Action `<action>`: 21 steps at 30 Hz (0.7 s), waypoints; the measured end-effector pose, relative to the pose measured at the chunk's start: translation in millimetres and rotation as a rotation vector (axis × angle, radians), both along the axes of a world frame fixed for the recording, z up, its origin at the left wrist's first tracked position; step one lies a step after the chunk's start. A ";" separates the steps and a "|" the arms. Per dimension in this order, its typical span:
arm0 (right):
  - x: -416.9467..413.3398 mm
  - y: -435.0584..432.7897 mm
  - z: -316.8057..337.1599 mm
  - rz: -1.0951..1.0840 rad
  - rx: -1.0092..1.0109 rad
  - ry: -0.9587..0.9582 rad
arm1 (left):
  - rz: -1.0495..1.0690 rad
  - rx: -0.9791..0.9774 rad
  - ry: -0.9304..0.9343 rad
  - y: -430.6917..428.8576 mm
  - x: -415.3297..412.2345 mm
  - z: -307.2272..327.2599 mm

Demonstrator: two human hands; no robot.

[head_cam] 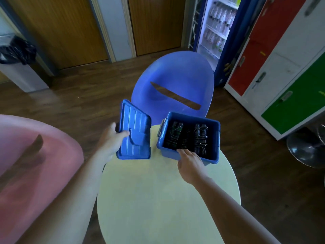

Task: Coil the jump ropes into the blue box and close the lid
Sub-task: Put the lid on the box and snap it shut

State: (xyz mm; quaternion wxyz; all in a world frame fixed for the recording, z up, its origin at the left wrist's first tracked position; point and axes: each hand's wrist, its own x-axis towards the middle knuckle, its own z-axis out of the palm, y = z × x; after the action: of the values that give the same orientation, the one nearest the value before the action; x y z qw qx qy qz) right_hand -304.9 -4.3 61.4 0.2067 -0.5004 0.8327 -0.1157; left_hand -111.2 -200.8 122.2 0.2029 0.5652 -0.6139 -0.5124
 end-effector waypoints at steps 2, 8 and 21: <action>-1.4 4.4 6.4 -0.001 0.021 -0.041 | -0.064 -0.070 0.005 8.8 -21.0 18.1; -15.5 -0.5 41.8 -0.269 -0.125 -0.361 | -0.239 -0.377 -0.194 40.3 -87.5 46.3; -100.8 14.4 74.9 -0.860 -0.542 -1.392 | -0.689 -0.348 -0.330 102.2 -224.7 28.9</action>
State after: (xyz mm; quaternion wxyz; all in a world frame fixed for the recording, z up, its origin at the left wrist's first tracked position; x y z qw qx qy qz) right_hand -405.7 10.1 136.3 0.4817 0.0112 0.5773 -0.6592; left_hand -335.8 -98.6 151.1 0.0111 0.3584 -0.8687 -0.3417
